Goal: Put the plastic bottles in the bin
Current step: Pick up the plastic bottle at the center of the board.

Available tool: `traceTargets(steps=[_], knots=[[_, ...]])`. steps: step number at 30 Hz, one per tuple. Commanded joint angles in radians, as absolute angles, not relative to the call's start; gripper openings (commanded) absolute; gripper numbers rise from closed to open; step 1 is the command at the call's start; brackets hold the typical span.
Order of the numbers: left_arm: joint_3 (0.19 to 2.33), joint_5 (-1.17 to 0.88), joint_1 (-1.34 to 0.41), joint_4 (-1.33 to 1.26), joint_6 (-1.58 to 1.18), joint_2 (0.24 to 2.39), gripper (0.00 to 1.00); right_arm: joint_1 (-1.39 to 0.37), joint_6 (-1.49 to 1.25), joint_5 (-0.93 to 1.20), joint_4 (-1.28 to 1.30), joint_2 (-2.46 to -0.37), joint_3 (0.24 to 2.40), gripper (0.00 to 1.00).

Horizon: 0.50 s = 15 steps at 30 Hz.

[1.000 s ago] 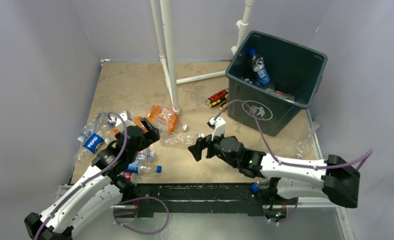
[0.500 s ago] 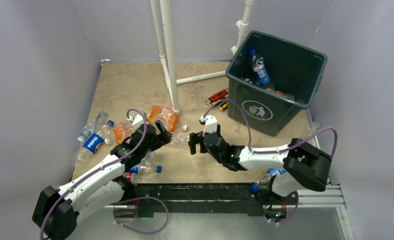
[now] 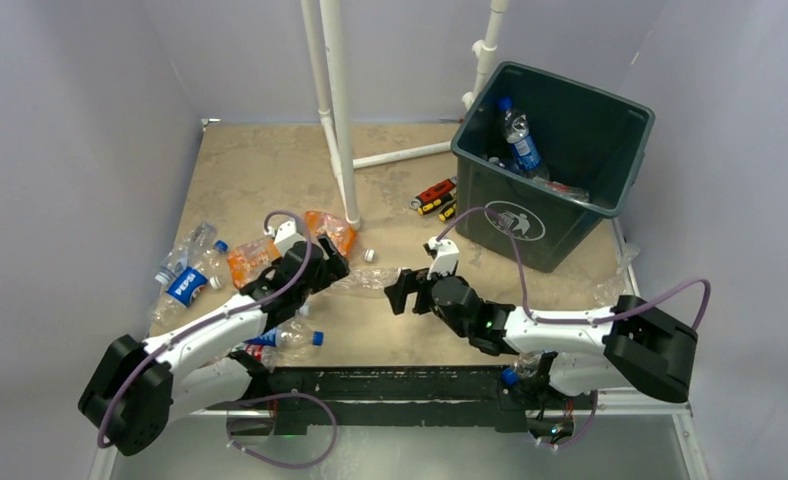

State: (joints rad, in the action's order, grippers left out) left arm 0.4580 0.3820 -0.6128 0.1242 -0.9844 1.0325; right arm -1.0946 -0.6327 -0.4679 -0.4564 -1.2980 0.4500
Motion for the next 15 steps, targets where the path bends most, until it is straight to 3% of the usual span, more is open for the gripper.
traceTargets(steps=[1, 6, 15], knots=[[0.468, 0.385, -0.612, 0.017, -0.983, 1.124, 0.87, -1.103, -0.706, -0.421, -0.500, -1.218, 0.418, 0.95], [0.435, 0.371, -0.613, -0.059, -1.001, 1.168, 0.83, -1.110, -0.718, -0.416, -0.469, -1.130, 0.397, 0.95], [0.278, 0.215, -0.613, -0.290, -1.006, 1.133, 0.58, -1.112, -0.858, -0.477, -0.423, -1.070, 0.343, 0.96]])
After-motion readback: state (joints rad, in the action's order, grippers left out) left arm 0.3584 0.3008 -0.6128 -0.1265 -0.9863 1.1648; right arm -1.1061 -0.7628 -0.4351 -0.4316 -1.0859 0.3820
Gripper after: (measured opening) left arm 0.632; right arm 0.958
